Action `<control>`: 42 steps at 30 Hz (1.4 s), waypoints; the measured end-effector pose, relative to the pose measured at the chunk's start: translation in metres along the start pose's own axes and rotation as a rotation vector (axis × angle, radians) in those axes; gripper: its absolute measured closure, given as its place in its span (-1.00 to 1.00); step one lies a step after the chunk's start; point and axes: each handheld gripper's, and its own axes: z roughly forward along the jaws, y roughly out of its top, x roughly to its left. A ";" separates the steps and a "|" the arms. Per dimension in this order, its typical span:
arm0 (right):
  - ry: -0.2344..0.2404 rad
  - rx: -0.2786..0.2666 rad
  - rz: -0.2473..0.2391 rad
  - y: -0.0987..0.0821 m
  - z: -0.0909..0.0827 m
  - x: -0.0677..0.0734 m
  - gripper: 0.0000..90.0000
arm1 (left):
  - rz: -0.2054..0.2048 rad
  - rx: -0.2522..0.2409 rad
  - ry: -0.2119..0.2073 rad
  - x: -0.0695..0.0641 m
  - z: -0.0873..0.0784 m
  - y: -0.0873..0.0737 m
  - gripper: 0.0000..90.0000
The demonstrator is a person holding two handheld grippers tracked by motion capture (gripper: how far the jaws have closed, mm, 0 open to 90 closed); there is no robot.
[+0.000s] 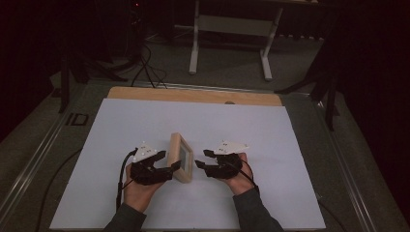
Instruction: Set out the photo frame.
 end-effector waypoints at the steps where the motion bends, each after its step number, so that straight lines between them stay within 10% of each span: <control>1: -0.002 -0.003 0.004 0.000 -0.001 -0.001 0.06 | 0.001 0.004 -0.001 0.000 0.001 0.000 -0.34; 42: -0.038 -0.090 0.048 0.007 -0.027 -0.016 0.07 | 0.037 0.060 -0.081 -0.008 0.015 -0.004 0.27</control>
